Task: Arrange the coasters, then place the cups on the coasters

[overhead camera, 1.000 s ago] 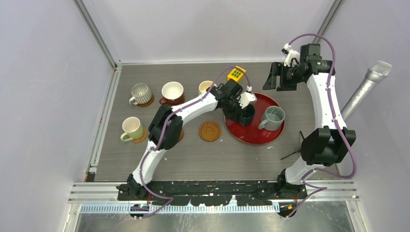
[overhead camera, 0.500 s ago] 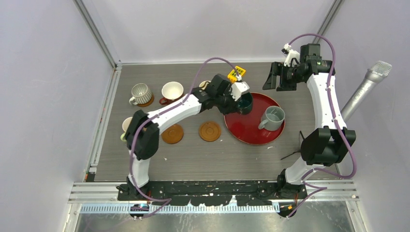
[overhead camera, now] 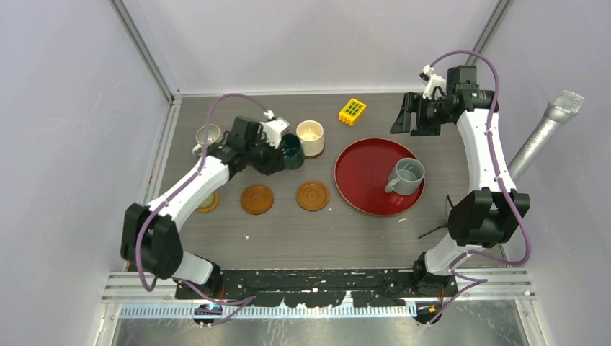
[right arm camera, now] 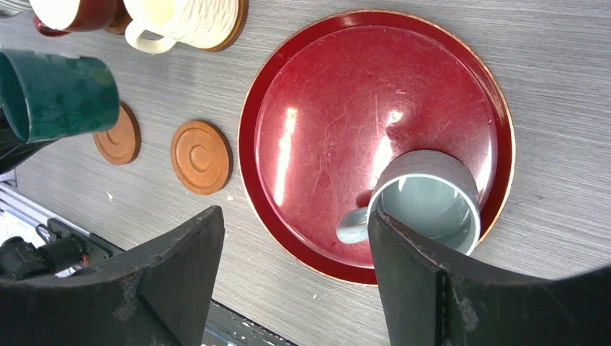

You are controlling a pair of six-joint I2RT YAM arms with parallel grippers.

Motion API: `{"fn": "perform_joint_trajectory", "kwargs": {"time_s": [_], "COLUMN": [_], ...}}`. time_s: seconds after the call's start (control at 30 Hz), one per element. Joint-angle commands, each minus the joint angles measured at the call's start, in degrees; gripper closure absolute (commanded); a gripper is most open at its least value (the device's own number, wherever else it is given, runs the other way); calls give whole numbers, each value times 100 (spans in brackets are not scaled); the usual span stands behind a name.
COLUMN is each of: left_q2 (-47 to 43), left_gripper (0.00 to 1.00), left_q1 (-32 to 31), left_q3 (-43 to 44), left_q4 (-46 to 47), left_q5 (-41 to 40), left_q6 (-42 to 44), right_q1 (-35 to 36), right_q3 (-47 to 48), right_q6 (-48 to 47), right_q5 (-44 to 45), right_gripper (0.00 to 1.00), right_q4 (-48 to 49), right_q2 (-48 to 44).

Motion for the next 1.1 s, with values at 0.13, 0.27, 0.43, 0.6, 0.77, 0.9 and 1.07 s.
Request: {"fn": "perform_joint_trajectory", "kwargs": {"time_s": [0.13,0.27,0.43,0.6,0.77,0.9,1.07], "left_q2": [-1731,-2152,-2452,-2524,-2536,-2476,-2412], "left_gripper": [100,100,100,100,100,100,100], "left_q1": [860,1236,1345,1354,1354,1352,1354], "left_q3": [-1092,-1487,-1921,-2175,-2367,-2453,-2537], "left_q4": [-416,-714,-757,-740,-587,-545,-407], "left_q5": [140,175,20,-135,-291,-248,-332], "left_q6": [553,784,894,869,850,826,746], "right_q1": [23,58,120,178,200,205,205], "right_q3": [7,7,44,44,41,33,-36], "right_q6": [189,233,263,259,260,257,248], "right_q5": [-194,-197,-194,-160,-125,-101,-71], "right_gripper": [22,22,22,22,23,22,22], "right_q4": [184,203,215,224,231,231,215], "right_q2": [137,199,272,283,275,243,189]}}
